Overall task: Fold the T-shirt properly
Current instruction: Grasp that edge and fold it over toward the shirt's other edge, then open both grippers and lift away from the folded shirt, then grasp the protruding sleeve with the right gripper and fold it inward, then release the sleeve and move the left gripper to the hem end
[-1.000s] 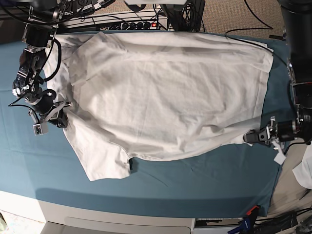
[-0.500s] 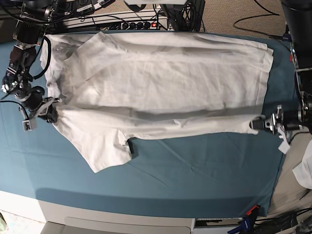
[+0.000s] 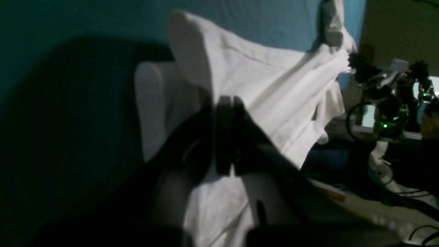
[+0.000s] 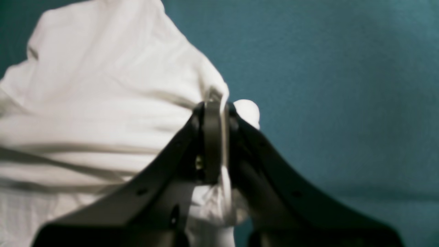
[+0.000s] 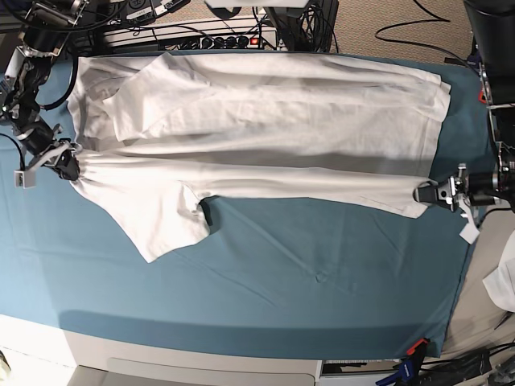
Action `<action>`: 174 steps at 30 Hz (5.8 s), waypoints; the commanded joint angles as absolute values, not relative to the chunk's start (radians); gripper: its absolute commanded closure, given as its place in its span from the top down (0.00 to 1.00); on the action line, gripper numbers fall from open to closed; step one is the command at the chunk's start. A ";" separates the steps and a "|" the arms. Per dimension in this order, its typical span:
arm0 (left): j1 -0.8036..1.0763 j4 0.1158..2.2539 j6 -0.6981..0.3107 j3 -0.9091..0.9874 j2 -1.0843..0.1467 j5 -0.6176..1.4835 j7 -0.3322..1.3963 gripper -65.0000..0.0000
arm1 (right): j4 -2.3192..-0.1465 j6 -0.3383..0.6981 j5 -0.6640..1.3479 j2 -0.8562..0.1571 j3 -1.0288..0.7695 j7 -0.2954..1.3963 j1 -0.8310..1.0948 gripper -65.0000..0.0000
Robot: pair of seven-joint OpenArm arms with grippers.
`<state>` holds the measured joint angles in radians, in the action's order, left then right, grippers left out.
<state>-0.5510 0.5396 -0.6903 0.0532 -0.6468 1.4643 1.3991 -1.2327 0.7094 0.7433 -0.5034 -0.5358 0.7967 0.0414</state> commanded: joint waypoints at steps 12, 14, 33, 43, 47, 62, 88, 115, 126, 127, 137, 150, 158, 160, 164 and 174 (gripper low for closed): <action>-0.573 0.616 -0.698 0.057 -0.738 1.484 1.396 0.00 | -1.251 0.698 0.908 -0.535 -0.562 0.921 0.039 0.00; -0.563 0.619 -0.698 0.057 -0.738 1.484 1.396 0.00 | -1.251 0.698 0.928 -0.535 -0.572 0.938 0.039 0.00; -0.357 0.824 -0.693 0.057 -0.737 1.484 1.396 0.00 | -1.251 0.698 1.112 -0.532 -0.742 1.102 0.145 0.00; -0.316 0.824 -0.693 0.057 -0.736 1.484 1.396 0.00 | -1.251 0.698 1.115 -0.492 -0.741 1.109 0.155 0.00; -0.287 0.824 -0.698 0.057 -0.732 1.484 1.396 0.09 | -1.251 0.698 1.109 -0.475 -0.741 1.090 0.155 0.12; -0.283 0.824 -0.698 0.356 -0.741 1.484 1.396 0.36 | -1.251 0.698 1.058 -0.532 -0.835 1.061 0.050 0.31; -0.288 0.825 -0.698 0.409 -0.740 1.484 1.396 0.36 | -0.923 0.657 0.738 -0.319 -0.517 0.809 -0.354 0.31; -0.288 0.825 -0.698 0.409 -0.740 1.484 1.396 0.36 | -0.797 0.601 0.642 -0.313 -0.361 0.899 -0.402 0.00; -0.288 0.825 -0.698 0.409 -0.739 1.484 1.396 0.36 | -1.183 0.646 0.776 -0.308 -0.361 1.177 -0.362 0.00; -0.288 0.825 -0.698 0.409 -0.739 1.484 1.396 0.36 | -1.240 0.657 0.790 -0.308 -0.361 1.203 -0.345 0.00; -0.288 0.825 -0.698 0.409 -0.739 1.484 1.396 0.36 | -1.683 0.666 0.817 -0.308 -0.359 1.228 -0.025 0.00; -0.288 0.825 -0.698 0.409 -0.739 1.484 1.396 0.36 | -2.118 0.689 0.874 -0.307 -0.359 1.219 0.406 0.00; -0.288 0.824 -0.698 0.409 -0.739 1.484 1.396 0.36 | -2.154 0.688 0.875 -0.307 -0.359 1.200 0.499 0.00; -0.288 0.824 -0.698 0.409 -0.739 1.484 1.396 0.36 | -2.154 0.689 0.886 -0.306 -0.359 1.198 0.502 0.00; -0.288 0.824 -0.698 0.409 -0.739 1.484 1.396 0.36 | -2.154 0.689 0.934 -0.263 -0.359 1.197 0.503 0.00; -0.288 0.824 -0.698 0.409 -0.739 1.484 1.396 0.36 | -2.154 0.692 0.945 -0.107 -0.359 1.168 0.502 0.00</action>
